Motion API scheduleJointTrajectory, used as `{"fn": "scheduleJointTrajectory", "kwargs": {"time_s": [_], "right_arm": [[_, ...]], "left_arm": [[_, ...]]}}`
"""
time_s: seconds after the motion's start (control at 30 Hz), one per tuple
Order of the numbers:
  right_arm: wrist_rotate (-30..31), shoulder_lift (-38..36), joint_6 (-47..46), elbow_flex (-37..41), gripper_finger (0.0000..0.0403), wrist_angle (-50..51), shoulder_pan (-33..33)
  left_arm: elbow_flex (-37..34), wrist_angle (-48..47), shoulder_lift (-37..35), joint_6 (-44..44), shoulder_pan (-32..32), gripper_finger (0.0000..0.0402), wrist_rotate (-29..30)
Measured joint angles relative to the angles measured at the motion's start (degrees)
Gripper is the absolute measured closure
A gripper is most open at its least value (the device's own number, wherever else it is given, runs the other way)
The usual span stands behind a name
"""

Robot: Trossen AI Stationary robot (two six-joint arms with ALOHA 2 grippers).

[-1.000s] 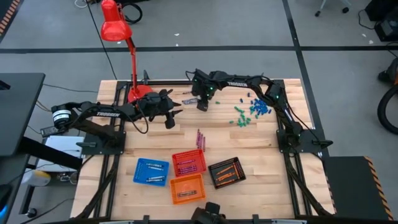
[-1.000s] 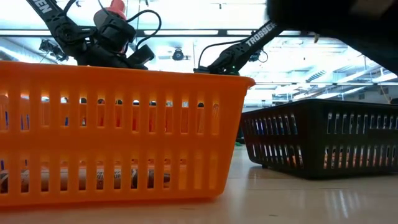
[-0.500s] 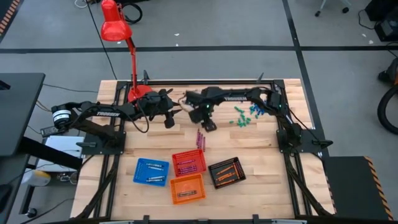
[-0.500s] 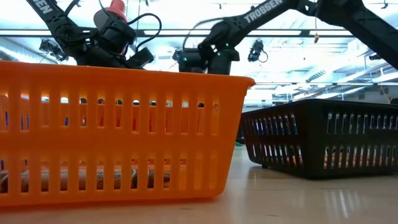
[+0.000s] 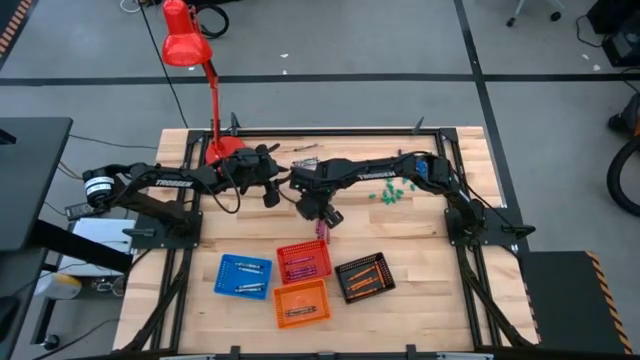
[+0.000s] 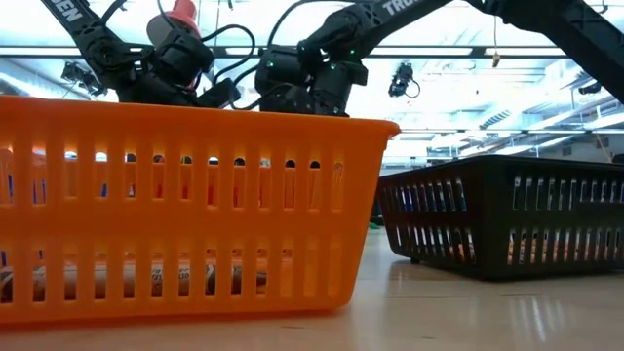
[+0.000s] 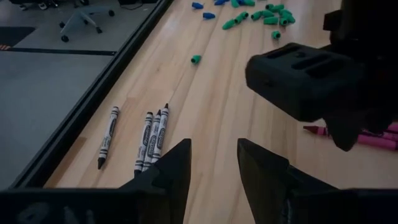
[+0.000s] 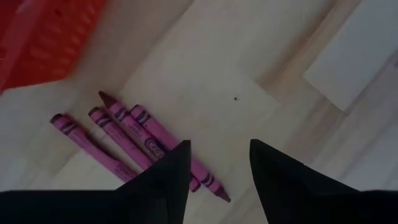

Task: Sort crayons
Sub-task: Put the violet crayon into the red bin

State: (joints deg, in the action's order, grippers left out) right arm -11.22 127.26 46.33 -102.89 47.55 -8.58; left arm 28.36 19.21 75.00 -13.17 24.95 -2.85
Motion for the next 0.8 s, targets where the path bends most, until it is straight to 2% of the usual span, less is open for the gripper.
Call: {"fn": "scheduleJointTrajectory", "kwargs": {"time_s": [0.3, 0.6, 0.73, 0.8], "right_arm": [[2.3, 0.0, 0.4, 4.8, 0.0236, -3.9, 0.2], [2.9, -0.1, 0.0, 5.6, 0.0236, -5.2, -0.1], [6.8, 0.0, -2.5, 5.7, 0.0236, -9.0, -0.8], [6.8, 0.0, -3.1, 5.7, 0.0236, -10.4, -1.4]], "left_arm": [[0.0, -0.7, 0.0, 0.0, 0.0, 0.0260, 0.0], [0.0, -0.7, 0.0, 0.0, 0.0, 0.0260, 0.0], [0.0, -0.7, 0.0, 0.0, 0.0, 0.0260, 0.0], [0.0, -0.7, 0.0, 0.0, 0.0, 0.0260, 0.0]]}}
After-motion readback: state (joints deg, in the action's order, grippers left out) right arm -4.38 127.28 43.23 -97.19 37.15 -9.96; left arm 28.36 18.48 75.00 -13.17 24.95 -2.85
